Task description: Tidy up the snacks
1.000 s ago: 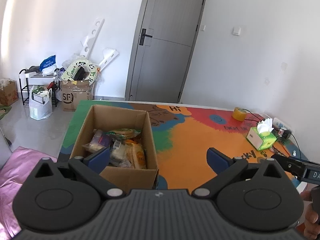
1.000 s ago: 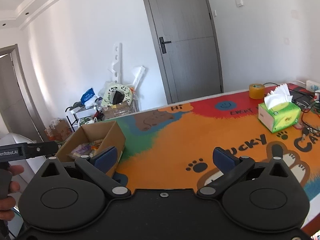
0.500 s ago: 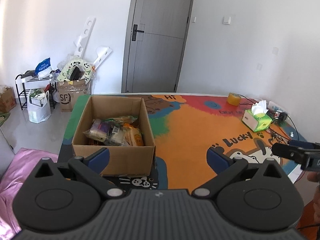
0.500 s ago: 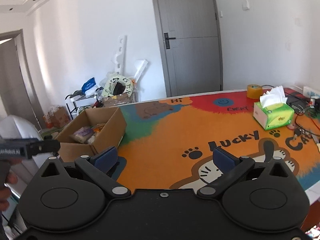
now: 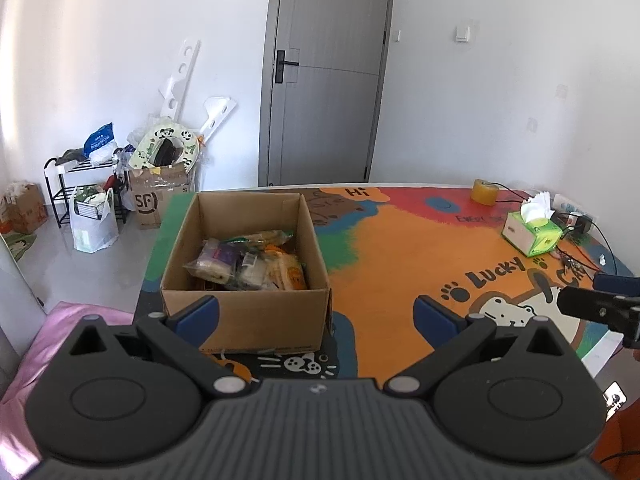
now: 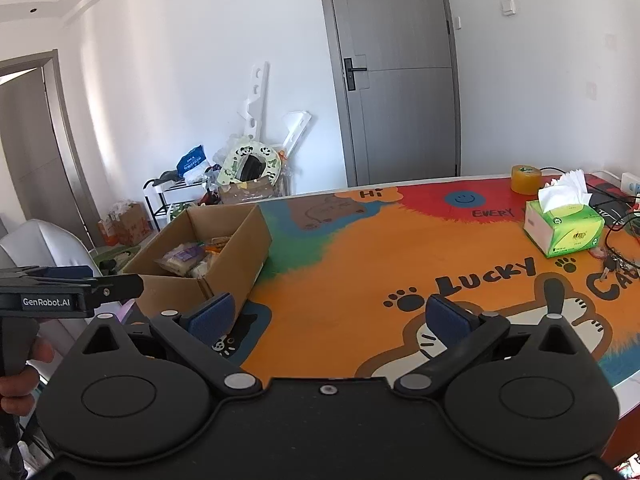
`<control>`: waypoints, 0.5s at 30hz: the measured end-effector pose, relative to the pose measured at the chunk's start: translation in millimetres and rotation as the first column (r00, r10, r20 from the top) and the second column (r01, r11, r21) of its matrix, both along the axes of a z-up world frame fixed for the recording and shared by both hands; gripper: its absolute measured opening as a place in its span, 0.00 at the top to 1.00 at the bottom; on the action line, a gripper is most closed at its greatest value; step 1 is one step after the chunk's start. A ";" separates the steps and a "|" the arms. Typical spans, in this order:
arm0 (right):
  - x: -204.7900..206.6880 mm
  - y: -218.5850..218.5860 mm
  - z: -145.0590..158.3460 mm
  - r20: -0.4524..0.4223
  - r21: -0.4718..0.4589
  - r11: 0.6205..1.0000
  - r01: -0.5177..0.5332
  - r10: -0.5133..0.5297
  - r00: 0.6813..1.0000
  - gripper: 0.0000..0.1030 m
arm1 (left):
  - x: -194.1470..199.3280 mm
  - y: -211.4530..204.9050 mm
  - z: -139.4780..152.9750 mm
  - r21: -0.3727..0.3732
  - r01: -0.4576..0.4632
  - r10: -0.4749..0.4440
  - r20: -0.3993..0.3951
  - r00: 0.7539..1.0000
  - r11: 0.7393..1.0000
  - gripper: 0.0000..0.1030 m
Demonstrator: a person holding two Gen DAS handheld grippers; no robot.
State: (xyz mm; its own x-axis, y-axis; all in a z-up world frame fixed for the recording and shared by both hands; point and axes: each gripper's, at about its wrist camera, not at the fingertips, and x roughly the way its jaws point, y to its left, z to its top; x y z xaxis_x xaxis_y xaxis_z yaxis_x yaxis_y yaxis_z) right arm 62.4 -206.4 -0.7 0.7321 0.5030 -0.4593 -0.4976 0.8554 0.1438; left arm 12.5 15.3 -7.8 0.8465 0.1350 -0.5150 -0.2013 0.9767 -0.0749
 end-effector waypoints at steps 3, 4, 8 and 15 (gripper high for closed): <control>1.8 -0.7 -1.3 -0.007 0.002 1.000 0.008 -0.008 1.000 0.00 | 0.7 -0.3 -1.4 0.003 0.003 -0.003 -0.005 1.000 1.000 0.00; 3.5 -1.3 -1.7 -0.009 0.002 1.000 0.009 -0.009 1.000 0.00 | 0.7 -0.7 -1.7 0.002 0.004 -0.004 -0.006 1.000 1.000 0.00; 5.1 -2.0 -3.9 -0.015 0.001 1.000 0.019 -0.019 1.000 0.00 | 0.2 -1.3 -2.5 0.002 0.004 -0.004 -0.007 1.000 1.000 0.01; 4.0 -1.3 -4.5 -0.014 -0.003 1.000 0.015 -0.016 1.000 0.00 | 0.4 -0.1 -5.1 -0.008 0.009 -0.009 -0.017 1.000 1.000 0.00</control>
